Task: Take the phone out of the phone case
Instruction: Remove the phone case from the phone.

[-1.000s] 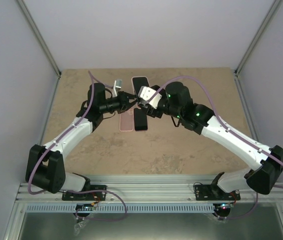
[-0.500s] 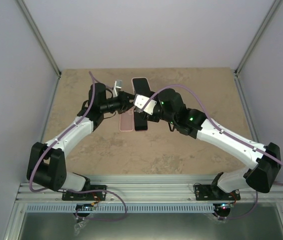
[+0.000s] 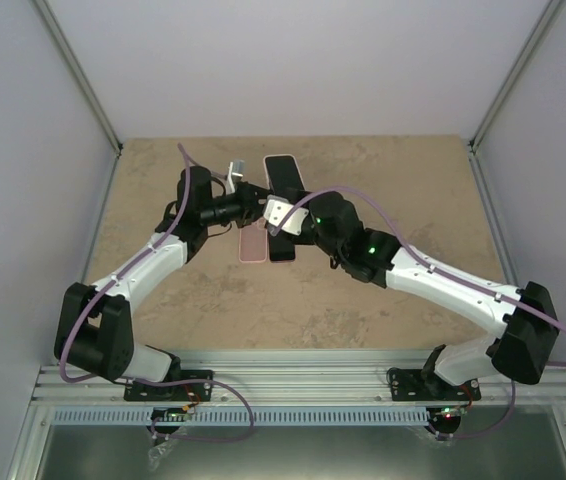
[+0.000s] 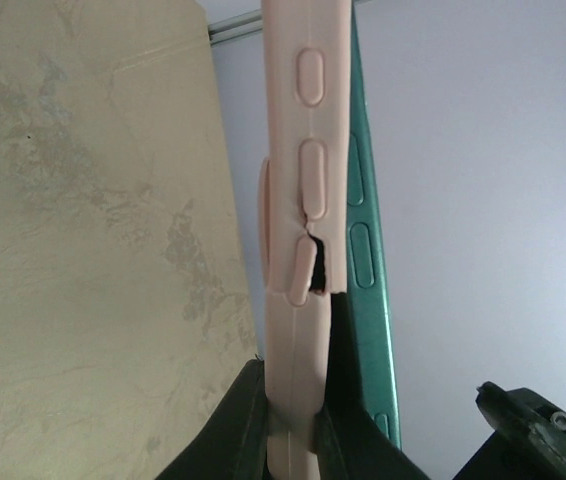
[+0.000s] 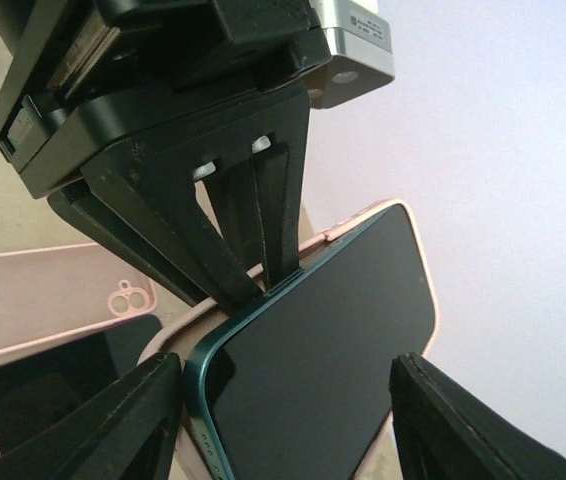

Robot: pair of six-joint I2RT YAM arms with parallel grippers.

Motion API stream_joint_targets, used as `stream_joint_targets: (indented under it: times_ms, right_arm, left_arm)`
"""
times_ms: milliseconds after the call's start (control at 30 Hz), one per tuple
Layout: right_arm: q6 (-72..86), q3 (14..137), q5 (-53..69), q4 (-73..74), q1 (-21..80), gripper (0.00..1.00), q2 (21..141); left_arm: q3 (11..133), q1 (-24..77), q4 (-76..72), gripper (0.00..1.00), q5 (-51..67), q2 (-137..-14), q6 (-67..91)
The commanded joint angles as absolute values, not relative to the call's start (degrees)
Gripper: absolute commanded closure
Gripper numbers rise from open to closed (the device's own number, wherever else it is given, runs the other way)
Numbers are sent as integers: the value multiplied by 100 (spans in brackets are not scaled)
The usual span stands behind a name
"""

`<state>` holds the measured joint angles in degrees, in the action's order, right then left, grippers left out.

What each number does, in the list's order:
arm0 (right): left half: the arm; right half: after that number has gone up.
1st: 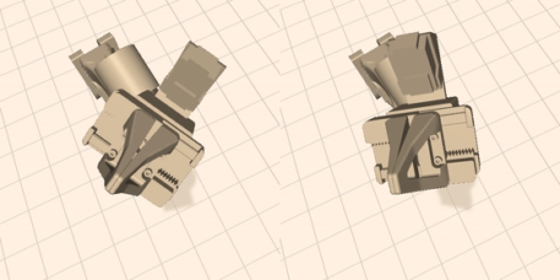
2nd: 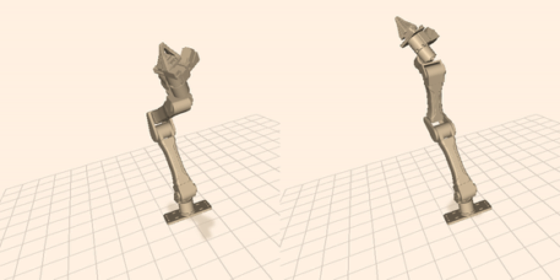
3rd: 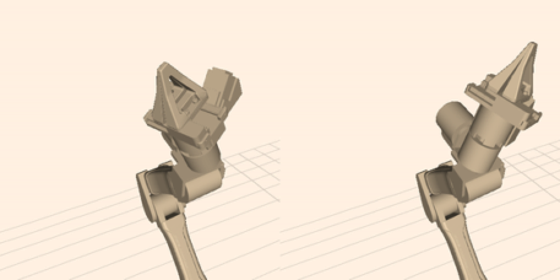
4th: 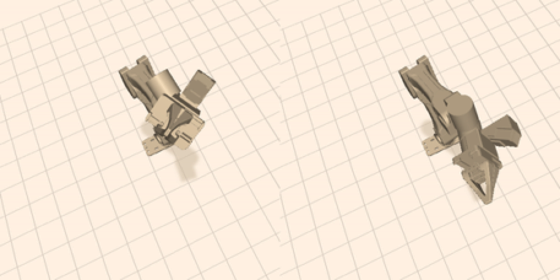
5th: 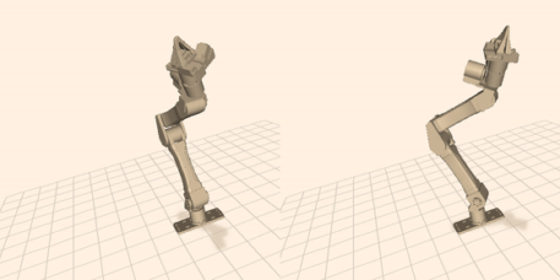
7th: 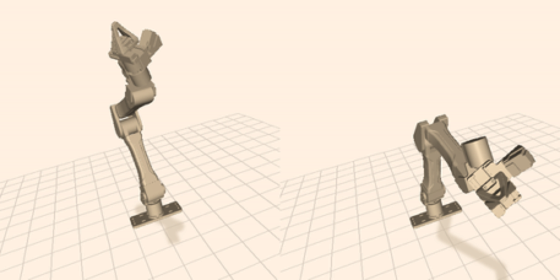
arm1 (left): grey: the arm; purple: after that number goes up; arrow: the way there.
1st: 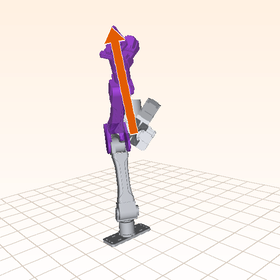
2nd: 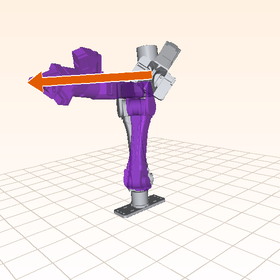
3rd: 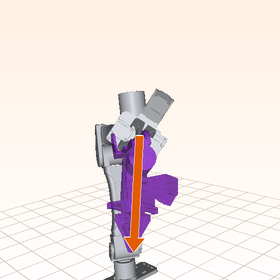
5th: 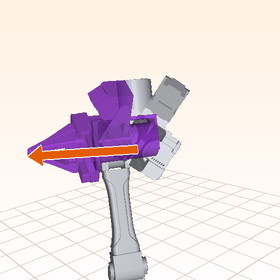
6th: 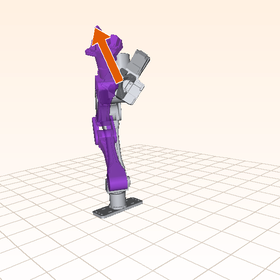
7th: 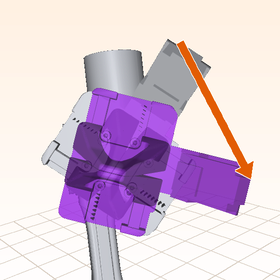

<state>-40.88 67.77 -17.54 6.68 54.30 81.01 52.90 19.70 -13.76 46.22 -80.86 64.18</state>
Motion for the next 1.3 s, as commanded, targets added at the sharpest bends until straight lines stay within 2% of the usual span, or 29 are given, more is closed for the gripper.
stream_joint_targets:
  times_ms: [0, 167, 367, 700, 833, 933, 1067, 1167, 1267]
  right_arm:
    - [-4733, 6459, -2572, -117, 5576, 48, 8238]
    - [-5325, 6185, -3067, -811, 5696, 58, 8331]
    - [-5869, 5977, -3456, -1318, 5811, 77, 8414]
    - [-6628, 6062, -3864, -1998, 5849, 93, 8466]
    - [-6780, 5923, -3914, -2212, 5847, 94, 8506]
    - [-6762, 5913, -3918, -2209, 5845, 83, 8541]
    - [-6738, 5948, -3912, -2147, 5828, 81, 8591]
    - [-6717, 5968, -3914, -2136, 5786, 84, 8623]
    - [-6644, 6024, -3892, -2070, 5783, 98, 8601]
  left_arm:
    - [5275, 1945, -2041, 100, 4876, -7967, 6579]
    - [5210, 1946, -2106, 100, 4899, -7950, 6629]
    - [5163, 1950, -2115, 100, 4925, -7924, 6607]
    - [5100, 1948, -2114, 100, 4905, -7926, 6614]
    - [5076, 1947, -2129, 100, 4929, -7895, 6601]
    - [5065, 1951, -2142, 100, 4971, -7855, 6592]
    - [5020, 1949, -2178, 100, 5032, -7799, 6570]
    - [4965, 1951, -2183, 100, 5041, -7725, 6505]
    - [4909, 1950, -2053, 100, 4992, -7645, 6388]
